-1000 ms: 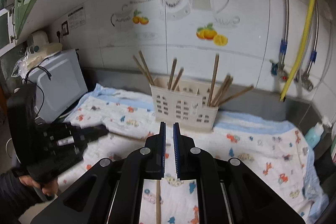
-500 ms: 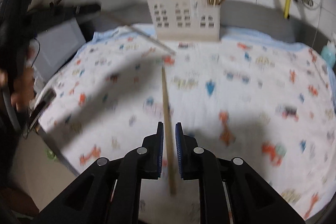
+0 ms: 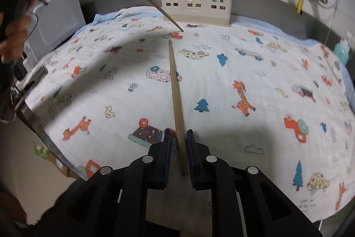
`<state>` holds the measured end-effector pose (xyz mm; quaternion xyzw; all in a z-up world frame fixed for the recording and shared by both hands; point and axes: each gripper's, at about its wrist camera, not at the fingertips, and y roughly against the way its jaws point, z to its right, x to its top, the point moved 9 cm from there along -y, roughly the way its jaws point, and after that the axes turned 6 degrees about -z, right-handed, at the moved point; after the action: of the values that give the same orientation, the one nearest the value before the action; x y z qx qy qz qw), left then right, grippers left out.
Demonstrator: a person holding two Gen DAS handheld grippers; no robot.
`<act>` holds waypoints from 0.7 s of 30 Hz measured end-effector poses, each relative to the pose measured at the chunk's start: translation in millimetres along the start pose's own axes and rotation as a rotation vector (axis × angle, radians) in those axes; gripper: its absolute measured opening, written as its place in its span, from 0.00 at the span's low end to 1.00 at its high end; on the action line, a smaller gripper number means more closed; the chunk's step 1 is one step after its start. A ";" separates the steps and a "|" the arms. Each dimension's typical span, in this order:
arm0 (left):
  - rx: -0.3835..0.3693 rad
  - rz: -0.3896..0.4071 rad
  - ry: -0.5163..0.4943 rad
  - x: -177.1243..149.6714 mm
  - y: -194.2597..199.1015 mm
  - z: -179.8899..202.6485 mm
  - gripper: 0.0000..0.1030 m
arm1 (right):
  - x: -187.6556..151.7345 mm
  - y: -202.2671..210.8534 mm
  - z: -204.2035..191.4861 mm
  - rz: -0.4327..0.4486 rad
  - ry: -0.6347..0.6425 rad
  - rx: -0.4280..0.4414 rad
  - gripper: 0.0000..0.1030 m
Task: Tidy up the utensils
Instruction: 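Lift both held chopsticks upright and carry them toward the beige holder, then lower both chopsticks into the holder slots from above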
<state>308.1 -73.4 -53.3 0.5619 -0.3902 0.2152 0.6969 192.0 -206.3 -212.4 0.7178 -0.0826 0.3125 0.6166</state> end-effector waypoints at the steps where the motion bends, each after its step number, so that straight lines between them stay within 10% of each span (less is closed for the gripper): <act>1: 0.002 0.002 -0.002 1.0 0.9 -0.2 0.06 | 1.5 2.0 -0.6 0.003 0.003 0.001 0.07; 21: 0.014 0.015 -0.026 56.1 -8.6 -14.5 0.06 | 214.9 111.3 33.2 0.219 0.053 0.031 0.07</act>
<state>352.6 -69.7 -15.4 0.5667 -0.4017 0.2159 0.6862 317.5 -205.2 -2.7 0.7053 -0.1392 0.3981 0.5698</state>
